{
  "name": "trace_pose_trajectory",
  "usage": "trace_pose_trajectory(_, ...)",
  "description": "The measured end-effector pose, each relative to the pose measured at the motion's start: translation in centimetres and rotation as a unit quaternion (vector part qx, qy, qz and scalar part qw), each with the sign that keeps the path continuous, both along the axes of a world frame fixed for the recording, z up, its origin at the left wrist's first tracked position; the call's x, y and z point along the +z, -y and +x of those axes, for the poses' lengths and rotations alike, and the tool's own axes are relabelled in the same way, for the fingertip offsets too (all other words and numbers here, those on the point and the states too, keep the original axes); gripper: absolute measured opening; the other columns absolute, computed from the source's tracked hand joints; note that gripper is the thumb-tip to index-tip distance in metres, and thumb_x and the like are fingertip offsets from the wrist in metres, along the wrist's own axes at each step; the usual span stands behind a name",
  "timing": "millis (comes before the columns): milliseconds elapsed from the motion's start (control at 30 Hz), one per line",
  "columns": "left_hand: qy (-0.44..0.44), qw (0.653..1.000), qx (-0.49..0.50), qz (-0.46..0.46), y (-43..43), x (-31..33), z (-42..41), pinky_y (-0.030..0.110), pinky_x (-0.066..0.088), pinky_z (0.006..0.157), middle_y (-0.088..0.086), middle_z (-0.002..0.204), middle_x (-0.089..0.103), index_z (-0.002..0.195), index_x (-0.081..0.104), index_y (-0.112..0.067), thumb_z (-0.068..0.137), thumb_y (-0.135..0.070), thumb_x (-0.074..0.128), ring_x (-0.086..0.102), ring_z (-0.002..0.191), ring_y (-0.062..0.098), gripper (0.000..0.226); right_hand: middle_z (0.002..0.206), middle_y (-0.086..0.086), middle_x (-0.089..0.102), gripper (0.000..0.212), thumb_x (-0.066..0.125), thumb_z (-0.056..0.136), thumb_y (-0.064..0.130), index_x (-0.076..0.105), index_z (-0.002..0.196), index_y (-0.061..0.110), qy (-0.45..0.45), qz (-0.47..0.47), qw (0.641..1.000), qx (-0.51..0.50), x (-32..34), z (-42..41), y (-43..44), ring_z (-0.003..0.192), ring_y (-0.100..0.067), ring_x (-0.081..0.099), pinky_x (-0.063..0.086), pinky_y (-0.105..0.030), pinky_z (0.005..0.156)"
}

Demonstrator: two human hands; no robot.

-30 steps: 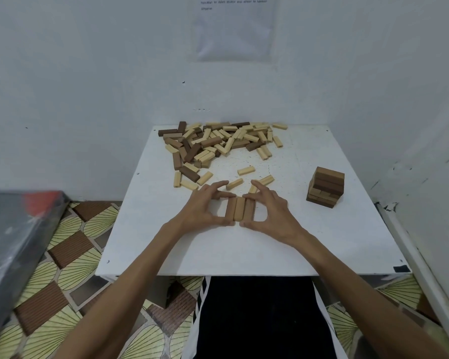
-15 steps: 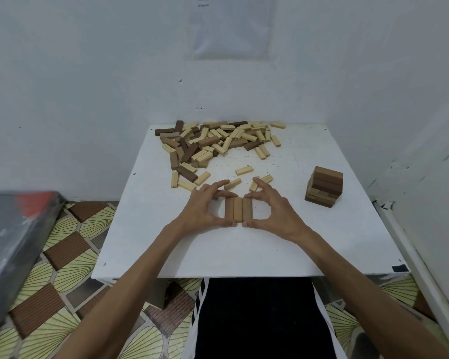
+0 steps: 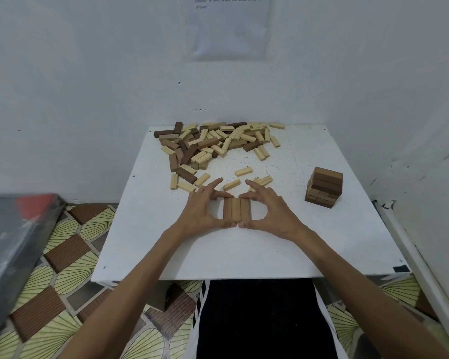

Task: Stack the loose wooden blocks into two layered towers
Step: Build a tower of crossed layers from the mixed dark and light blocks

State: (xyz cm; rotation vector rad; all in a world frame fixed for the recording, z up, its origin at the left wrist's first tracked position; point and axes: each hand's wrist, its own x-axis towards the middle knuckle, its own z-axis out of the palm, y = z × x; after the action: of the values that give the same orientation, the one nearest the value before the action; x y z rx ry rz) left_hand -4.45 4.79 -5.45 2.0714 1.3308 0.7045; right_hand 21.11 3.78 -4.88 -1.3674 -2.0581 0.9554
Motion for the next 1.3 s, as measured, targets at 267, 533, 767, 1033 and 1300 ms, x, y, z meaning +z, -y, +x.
trace_pose_trajectory(267,0.027,0.999,-0.006,-0.022,0.1,0.7,0.4,0.051,0.036,0.109,-0.032,0.126,0.062,0.149,0.031,-0.036,0.061,-0.057,0.090,0.052,0.123,0.008,0.108,0.129,0.031,0.061,0.104,0.092,0.071,0.046,0.027,0.152,0.048,-0.024,0.013,1.000,-0.010,0.4,-0.3,0.2,0.137,0.003,0.041,0.028,-0.048,0.118)
trace_pose_trajectory(533,0.036,0.997,-0.060,-0.020,-2.4,5.3,2.6,0.049,0.041,0.108,-0.026,0.122,0.068,0.147,0.039,-0.031,0.059,-0.060,0.089,0.056,0.122,0.008,0.105,0.125,0.025,0.065,0.102,0.093,0.071,0.038,0.032,0.152,0.045,-0.046,0.040,0.997,-0.038,4.3,2.2,-0.2,0.127,-0.002,0.050,0.039,-0.030,0.106)
trace_pose_trajectory(767,0.058,0.993,-0.104,-0.004,-5.1,8.5,7.9,0.048,0.044,0.105,-0.027,0.119,0.068,0.148,0.039,-0.026,0.059,-0.057,0.088,0.057,0.116,0.011,0.106,0.125,0.025,0.065,0.101,0.092,0.070,0.048,0.032,0.151,0.045,-0.031,0.061,0.995,-0.079,7.3,6.8,-1.1,0.124,-0.007,0.052,0.030,-0.013,0.100)
trace_pose_trajectory(1033,0.058,0.987,-0.150,-0.003,-8.0,9.9,14.6,0.052,0.039,0.109,-0.027,0.121,0.068,0.146,0.039,-0.031,0.060,-0.060,0.087,0.056,0.116,0.011,0.103,0.125,0.023,0.065,0.099,0.093,0.071,0.039,0.033,0.150,0.045,-0.027,0.052,0.989,-0.139,8.9,12.8,-2.0,0.126,-0.007,0.049,0.036,-0.008,0.093)
trace_pose_trajectory(1300,0.043,0.983,-0.178,-0.008,-9.6,9.3,19.9,0.052,0.038,0.108,-0.027,0.119,0.067,0.144,0.040,-0.035,0.059,-0.064,0.085,0.053,0.111,0.007,0.100,0.126,0.031,0.062,0.096,0.091,0.071,0.049,0.035,0.148,0.047,-0.006,0.044,0.983,-0.178,7.8,17.6,-2.6,0.127,-0.009,0.048,0.035,-0.025,0.100)
